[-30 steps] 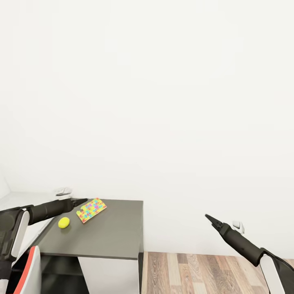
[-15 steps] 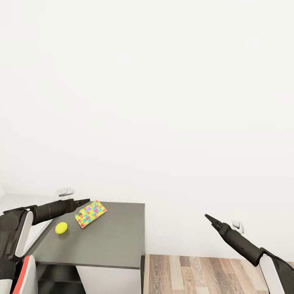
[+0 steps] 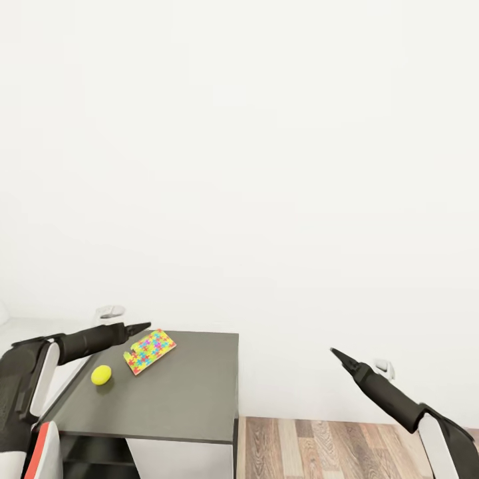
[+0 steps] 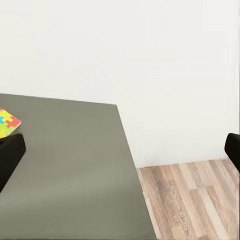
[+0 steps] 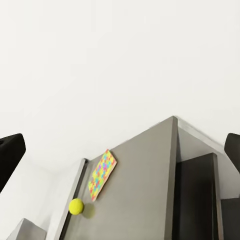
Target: Put all the toys in the child's room - the three board games (two on the bed and one on the table), the two jigsaw puzzles on the table, and the tennis ball on the table - inside the toy box on the table in the child's room.
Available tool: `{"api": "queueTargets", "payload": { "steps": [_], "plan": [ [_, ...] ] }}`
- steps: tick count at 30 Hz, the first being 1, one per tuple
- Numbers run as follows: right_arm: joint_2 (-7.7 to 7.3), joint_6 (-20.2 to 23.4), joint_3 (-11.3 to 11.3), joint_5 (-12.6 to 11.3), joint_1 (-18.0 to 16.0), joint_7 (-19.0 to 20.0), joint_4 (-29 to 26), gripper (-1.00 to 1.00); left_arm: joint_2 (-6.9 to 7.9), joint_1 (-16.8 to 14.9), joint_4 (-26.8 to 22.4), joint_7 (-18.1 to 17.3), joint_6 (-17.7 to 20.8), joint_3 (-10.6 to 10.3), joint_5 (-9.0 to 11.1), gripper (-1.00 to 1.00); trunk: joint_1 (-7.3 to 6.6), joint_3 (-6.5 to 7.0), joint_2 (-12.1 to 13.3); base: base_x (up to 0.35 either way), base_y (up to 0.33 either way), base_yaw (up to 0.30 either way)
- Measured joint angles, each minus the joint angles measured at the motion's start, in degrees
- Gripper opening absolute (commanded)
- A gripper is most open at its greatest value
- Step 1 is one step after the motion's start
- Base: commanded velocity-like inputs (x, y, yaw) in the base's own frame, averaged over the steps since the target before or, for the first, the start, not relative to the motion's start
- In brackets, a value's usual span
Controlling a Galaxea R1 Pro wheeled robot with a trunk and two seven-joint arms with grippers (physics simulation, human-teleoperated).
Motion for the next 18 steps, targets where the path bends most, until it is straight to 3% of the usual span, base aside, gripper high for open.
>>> {"api": "queueTargets", "payload": {
  "steps": [5, 18],
  "plan": [
    [-0.03, -0.24, -0.55, -0.09, 0.58, 0.87, -0.48, 1.0, -0.4, 1.61, -1.61, 0.22, 1.63, 1.55, 1.01, 1.0, 0.0, 0.0, 0.0, 0.005, 0.028, 0.0],
    [-0.04, -0.09, -0.63, -0.12, 0.64, 0.89, -0.53, 1.0, -0.48, 2.13, -5.62, 0.45, 4.41, 1.47, 0.83, 1.0, -0.01, 0.0, 0.0, 0.057, 0.094, 0.0]
  ]
}}
